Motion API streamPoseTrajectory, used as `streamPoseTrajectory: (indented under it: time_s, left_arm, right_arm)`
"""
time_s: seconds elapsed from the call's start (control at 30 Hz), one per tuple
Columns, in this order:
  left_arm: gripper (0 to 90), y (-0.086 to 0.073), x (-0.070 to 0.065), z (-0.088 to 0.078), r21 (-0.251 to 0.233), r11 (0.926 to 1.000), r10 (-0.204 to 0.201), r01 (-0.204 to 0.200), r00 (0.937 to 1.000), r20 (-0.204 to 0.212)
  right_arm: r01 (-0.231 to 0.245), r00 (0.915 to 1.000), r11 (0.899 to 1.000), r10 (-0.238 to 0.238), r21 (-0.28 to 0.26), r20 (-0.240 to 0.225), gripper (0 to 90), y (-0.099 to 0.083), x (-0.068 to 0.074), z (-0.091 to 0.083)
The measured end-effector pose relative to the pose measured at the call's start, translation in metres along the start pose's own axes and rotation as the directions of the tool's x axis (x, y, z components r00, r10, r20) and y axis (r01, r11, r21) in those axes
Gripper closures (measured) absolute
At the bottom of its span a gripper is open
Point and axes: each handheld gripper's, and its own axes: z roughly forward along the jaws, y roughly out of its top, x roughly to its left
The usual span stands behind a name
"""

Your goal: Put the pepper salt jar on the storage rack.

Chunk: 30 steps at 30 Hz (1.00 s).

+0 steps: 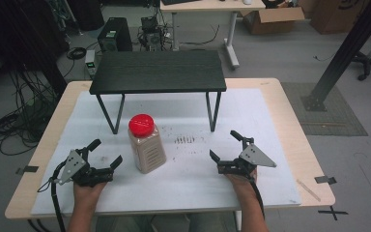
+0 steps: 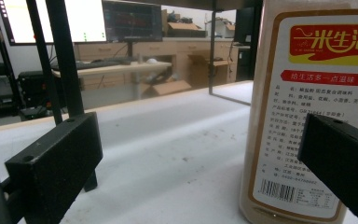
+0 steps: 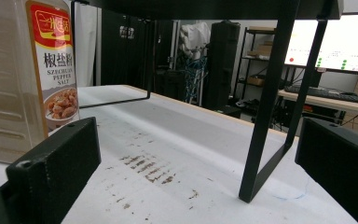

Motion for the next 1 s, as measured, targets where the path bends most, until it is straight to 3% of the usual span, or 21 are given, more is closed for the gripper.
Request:
streamPoseTrajectory:
  time_s: [0.47,0.67,0.8,1.0]
  left_arm:
    - [0.2,0.000,0.001,0.000,0.004,1.0000,-0.007,0.007,1.0000,0.005]
    - [0.2,0.003,0.003,-0.002,-0.008,0.9989,-0.046,0.047,0.9985,0.029]
    - [0.2,0.011,0.003,-0.005,-0.015,0.9985,-0.051,0.052,0.9965,0.066]
    - [0.2,0.030,-0.001,-0.006,-0.027,0.9977,-0.057,0.062,0.9868,0.151]
  right_arm:
    - [0.004,1.0000,1.000,-0.004,0.003,-0.002,0.0,0.000,0.001,0.000]
    - [0.003,1.0000,1.000,-0.003,0.001,0.001,0.0,0.000,0.000,0.000]
    - [0.002,1.0000,1.000,-0.002,-0.001,0.002,0.0,0.000,0.000,0.000]
    - [0.000,1.0000,1.000,0.000,-0.001,0.001,0.0,0.000,0.000,0.000]
